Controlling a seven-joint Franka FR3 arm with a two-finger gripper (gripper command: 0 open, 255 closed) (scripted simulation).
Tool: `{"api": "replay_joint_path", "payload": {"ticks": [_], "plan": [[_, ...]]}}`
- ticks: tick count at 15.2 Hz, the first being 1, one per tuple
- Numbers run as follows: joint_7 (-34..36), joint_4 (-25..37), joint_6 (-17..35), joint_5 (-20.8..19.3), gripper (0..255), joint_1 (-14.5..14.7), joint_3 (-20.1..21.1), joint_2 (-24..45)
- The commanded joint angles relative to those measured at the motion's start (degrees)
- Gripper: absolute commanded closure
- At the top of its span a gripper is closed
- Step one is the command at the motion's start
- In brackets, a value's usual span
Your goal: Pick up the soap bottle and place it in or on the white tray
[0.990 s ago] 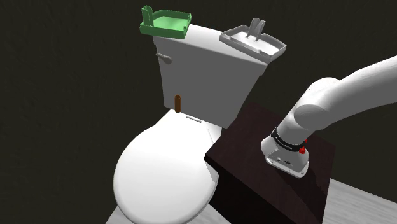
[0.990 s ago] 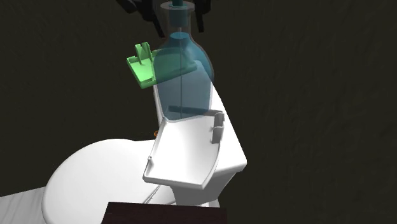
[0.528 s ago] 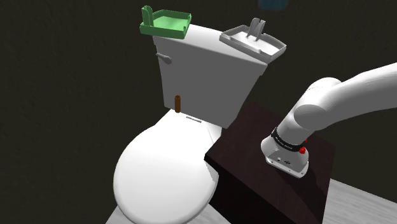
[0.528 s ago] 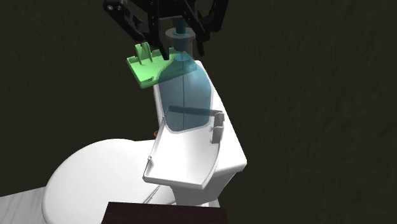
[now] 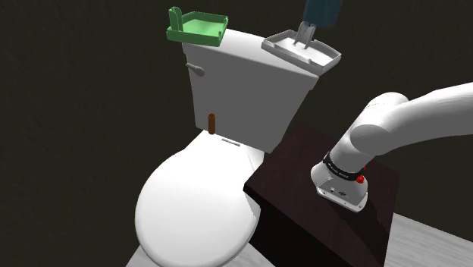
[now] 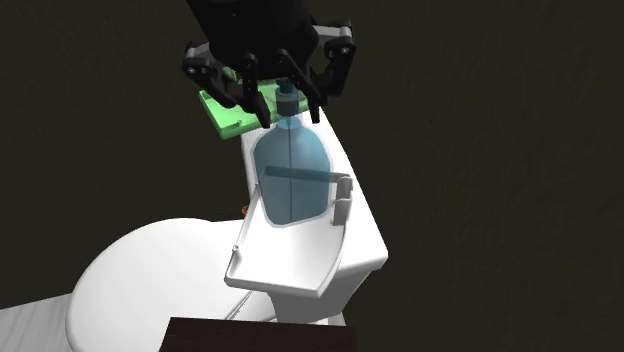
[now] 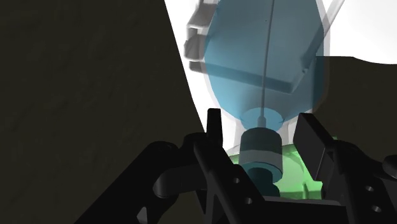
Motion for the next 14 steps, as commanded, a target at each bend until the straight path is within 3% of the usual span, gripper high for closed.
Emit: {"api": "replay_joint_path", "payload": {"ticks": [1, 4, 11, 12, 14], "plan": [[0.19, -2.69, 1.57, -0.07, 255, -0.03, -0.02, -1.16], [0.36, -5.64, 3.18, -0.16, 255, -0.07, -0.06, -2.49], [0.36, -5.63, 3.18, -0.16, 255, -0.07, -0.07, -2.48], [0.36, -5.63, 3.18, -0.16, 0, -0.07, -0.07, -2.48], [0.36, -5.63, 3.18, -0.16, 0, -0.07, -0.07, -2.48]]}}
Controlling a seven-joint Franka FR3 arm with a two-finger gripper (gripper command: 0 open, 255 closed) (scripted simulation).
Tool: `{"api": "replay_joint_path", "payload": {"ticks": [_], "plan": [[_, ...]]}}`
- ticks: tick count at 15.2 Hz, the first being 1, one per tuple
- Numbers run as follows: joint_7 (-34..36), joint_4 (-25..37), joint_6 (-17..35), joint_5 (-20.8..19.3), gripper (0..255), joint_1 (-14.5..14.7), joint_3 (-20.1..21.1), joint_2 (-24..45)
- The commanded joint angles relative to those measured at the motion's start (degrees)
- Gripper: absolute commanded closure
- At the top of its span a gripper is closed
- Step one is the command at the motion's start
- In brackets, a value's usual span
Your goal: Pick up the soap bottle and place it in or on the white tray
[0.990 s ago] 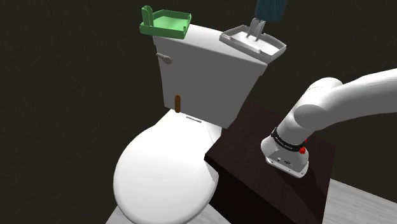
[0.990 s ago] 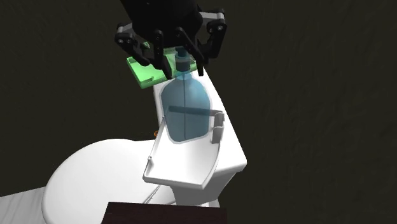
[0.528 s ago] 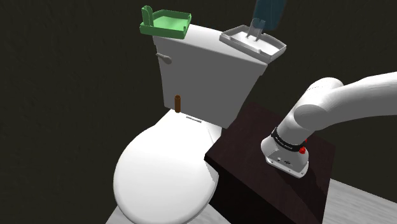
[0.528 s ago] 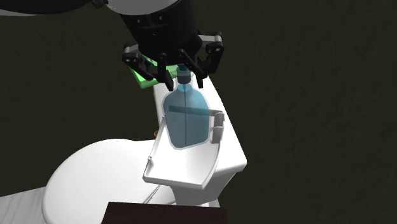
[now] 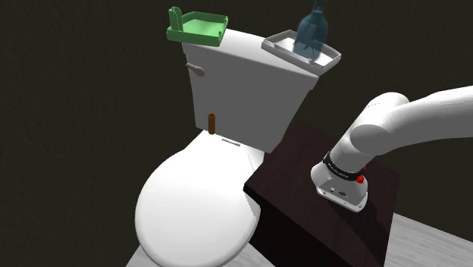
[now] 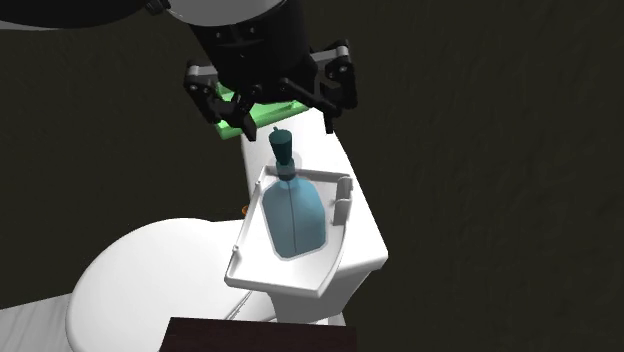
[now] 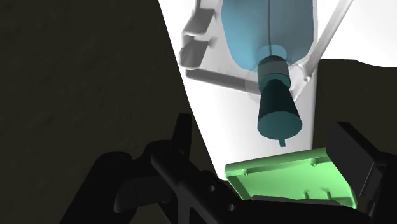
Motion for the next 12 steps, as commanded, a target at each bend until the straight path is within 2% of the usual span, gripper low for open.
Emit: {"api": "replay_joint_path", "payload": {"ticks": [1, 3, 7, 12], "plan": [[0.0, 0.0, 0.0, 0.0, 0, 0.0, 0.0, 0.0], [0.0, 0.0, 0.0, 0.0, 0, 0.0, 0.0, 0.0], [-0.36, 10.4, -7.26, 0.38, 0, 0.02, 0.67, 3.16], [-0.36, 10.4, -7.26, 0.38, 0, 0.02, 0.67, 3.16]]}}
